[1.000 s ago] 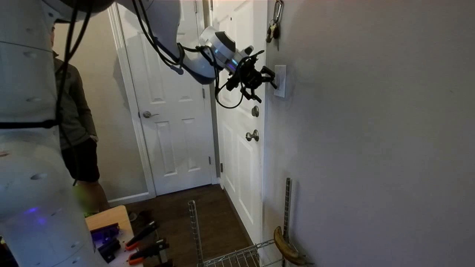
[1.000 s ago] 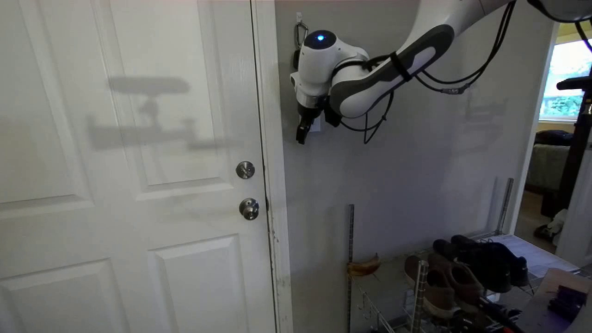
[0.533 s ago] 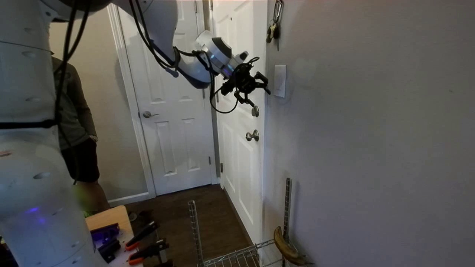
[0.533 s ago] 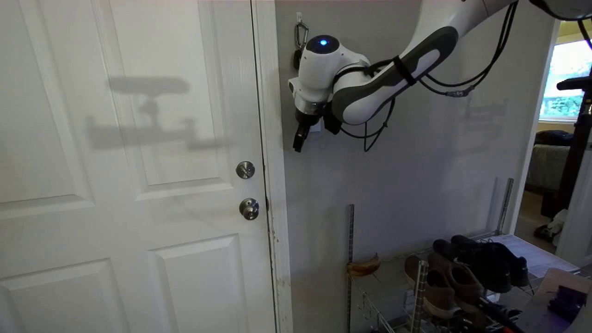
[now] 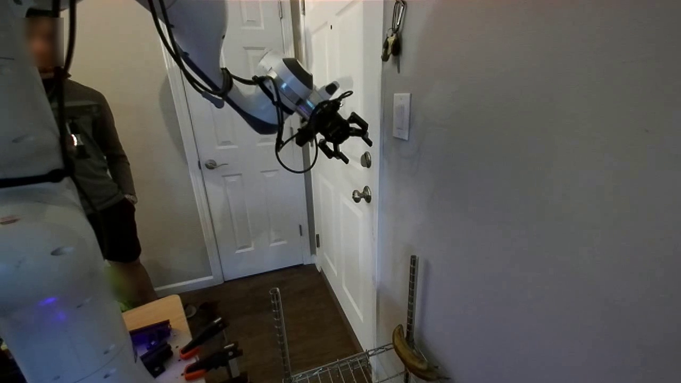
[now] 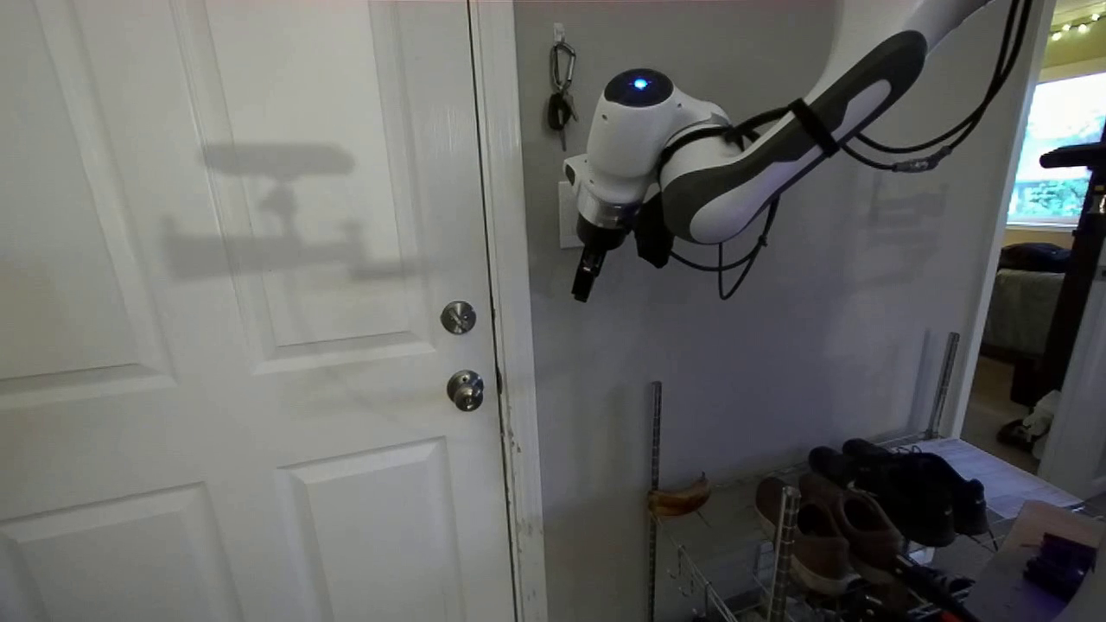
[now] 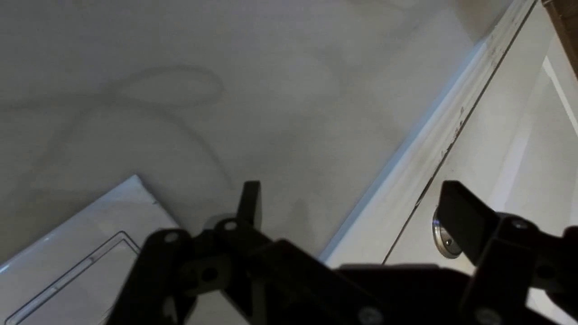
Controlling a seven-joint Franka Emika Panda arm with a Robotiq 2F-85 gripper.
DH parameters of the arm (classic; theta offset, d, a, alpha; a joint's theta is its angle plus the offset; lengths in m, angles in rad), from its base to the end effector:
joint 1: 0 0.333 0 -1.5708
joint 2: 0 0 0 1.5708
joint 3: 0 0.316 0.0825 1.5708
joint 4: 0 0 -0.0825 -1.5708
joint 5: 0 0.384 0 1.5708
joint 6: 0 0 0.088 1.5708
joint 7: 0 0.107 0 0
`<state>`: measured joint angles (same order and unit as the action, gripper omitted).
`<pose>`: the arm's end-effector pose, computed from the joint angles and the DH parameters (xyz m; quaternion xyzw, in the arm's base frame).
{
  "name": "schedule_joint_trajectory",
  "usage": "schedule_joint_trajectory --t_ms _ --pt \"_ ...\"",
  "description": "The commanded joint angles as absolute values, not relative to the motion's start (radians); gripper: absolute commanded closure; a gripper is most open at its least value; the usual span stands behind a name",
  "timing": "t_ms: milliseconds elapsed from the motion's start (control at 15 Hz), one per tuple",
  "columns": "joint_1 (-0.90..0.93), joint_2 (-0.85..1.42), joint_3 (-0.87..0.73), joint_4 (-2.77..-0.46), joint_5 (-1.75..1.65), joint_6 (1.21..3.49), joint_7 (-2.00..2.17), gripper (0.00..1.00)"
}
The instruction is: Flip the switch
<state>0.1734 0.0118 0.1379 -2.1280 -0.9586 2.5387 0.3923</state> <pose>0.5436 0.1849 0.4420 0.8822 0.2849 0.2793 0.2499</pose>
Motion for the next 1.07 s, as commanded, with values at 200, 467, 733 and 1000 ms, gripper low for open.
schedule_joint_trajectory --t_ms 200,467,733,1000 --pt "0.148 -0.059 0.127 -2.214 -0.944 2.607 0.401 0.00" --pt "0.147 -0.027 0.132 -2.182 -0.944 2.582 0.389 0.00" --pt "0.147 -0.028 0.132 -2.183 -0.944 2.584 0.389 0.00" --pt "0.147 -0.028 0.132 -2.183 -0.944 2.585 0.389 0.00"
